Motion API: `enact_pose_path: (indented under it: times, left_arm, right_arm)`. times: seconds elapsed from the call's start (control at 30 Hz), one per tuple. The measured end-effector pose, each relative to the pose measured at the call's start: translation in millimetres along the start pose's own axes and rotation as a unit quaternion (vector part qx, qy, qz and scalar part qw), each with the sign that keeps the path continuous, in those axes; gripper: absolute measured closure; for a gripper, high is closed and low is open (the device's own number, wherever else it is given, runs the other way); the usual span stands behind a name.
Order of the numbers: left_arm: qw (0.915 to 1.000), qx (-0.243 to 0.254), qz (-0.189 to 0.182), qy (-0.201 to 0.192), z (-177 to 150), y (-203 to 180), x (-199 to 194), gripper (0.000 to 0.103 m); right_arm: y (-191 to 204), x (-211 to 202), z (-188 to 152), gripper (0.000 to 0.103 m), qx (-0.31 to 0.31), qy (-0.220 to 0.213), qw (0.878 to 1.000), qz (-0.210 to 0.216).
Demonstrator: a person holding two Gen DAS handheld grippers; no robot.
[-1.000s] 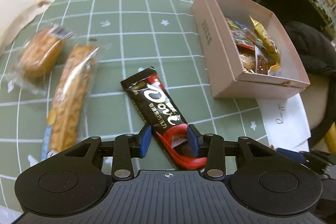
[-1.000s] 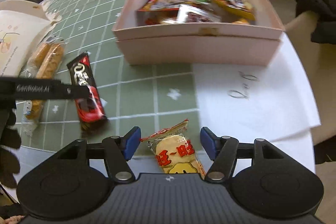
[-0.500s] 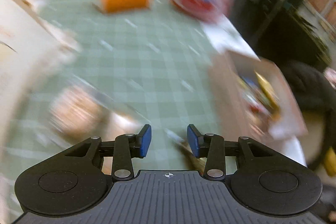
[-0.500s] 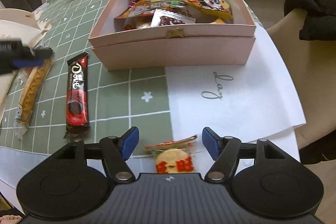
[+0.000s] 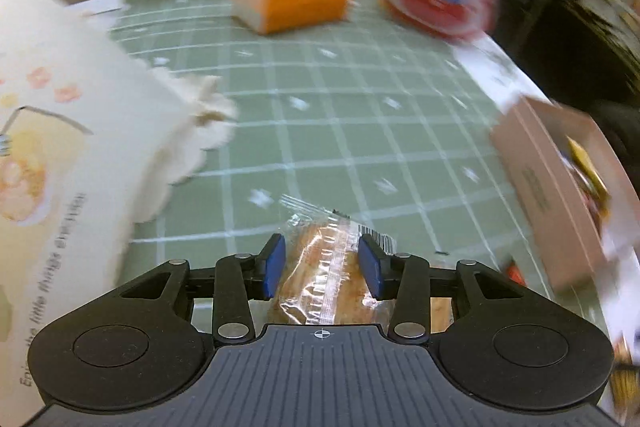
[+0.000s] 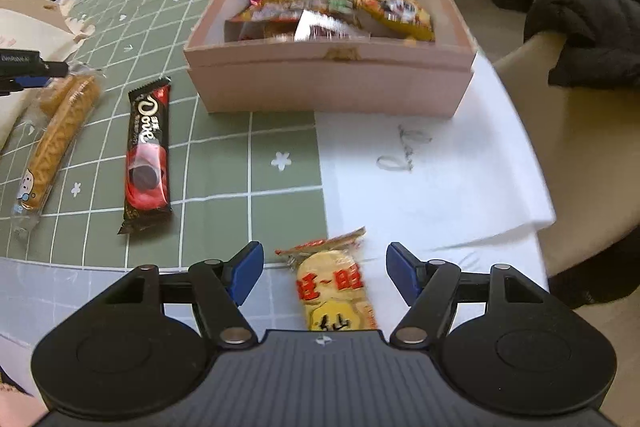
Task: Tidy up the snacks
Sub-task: 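Lower the left tool onto the round cake packet and close it, then lift the cake packet with the left tool while the right tool moves to the red Dove bar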
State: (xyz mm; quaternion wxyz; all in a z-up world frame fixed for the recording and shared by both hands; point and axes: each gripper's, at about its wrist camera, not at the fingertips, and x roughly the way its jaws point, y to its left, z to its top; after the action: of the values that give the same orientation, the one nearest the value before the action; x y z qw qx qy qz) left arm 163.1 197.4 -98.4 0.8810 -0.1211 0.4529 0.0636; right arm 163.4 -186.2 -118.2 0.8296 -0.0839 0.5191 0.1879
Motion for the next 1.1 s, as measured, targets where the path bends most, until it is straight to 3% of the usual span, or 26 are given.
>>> enact_pose_path:
  times: [0.13, 0.23, 0.43, 0.57, 0.73, 0.8, 0.93, 1.0, 1.1]
  left_arm:
    - [0.9974, 0.045, -0.046, 0.032, -15, -19, -7, 0.058]
    - [0.9936, 0.085, -0.058, 0.047, -29, -34, -14, 0.057]
    - [0.9824, 0.177, -0.035, 0.048, -45, -65, -27, 0.057]
    - [0.9791, 0.199, -0.020, 0.039, -49, -72, -39, 0.057]
    - [0.9676, 0.242, -0.013, 0.070, -57, -85, -34, 0.057]
    - [0.9636, 0.258, -0.006, 0.068, -62, -91, -31, 0.047]
    - [0.9664, 0.248, 0.000, 0.067, -61, -91, -21, 0.036]
    - [0.9685, 0.240, -0.005, 0.067, -58, -86, -21, 0.036]
    - [0.9783, 0.199, -0.008, 0.058, -50, -73, -25, 0.039]
  right_arm:
    - [-3, -9, 9, 0.034, -0.023, -0.013, 0.999, -0.020]
    - [-5, -9, 14, 0.034, -0.021, -0.015, 0.999, -0.018]
    - [11, 0, 12, 0.034, -0.033, -0.005, 0.999, 0.003]
    - [18, -4, 11, 0.034, -0.051, -0.018, 0.999, 0.006]
    - [10, 2, 11, 0.034, -0.032, -0.012, 0.999, 0.008]
    - [7, 4, 10, 0.034, -0.022, -0.011, 1.000, 0.013]
    - [8, 6, 7, 0.034, -0.017, -0.012, 1.000, 0.018]
    - [11, 7, 6, 0.034, -0.019, -0.009, 1.000, 0.021]
    - [16, 7, 2, 0.034, -0.027, -0.011, 0.999, 0.022]
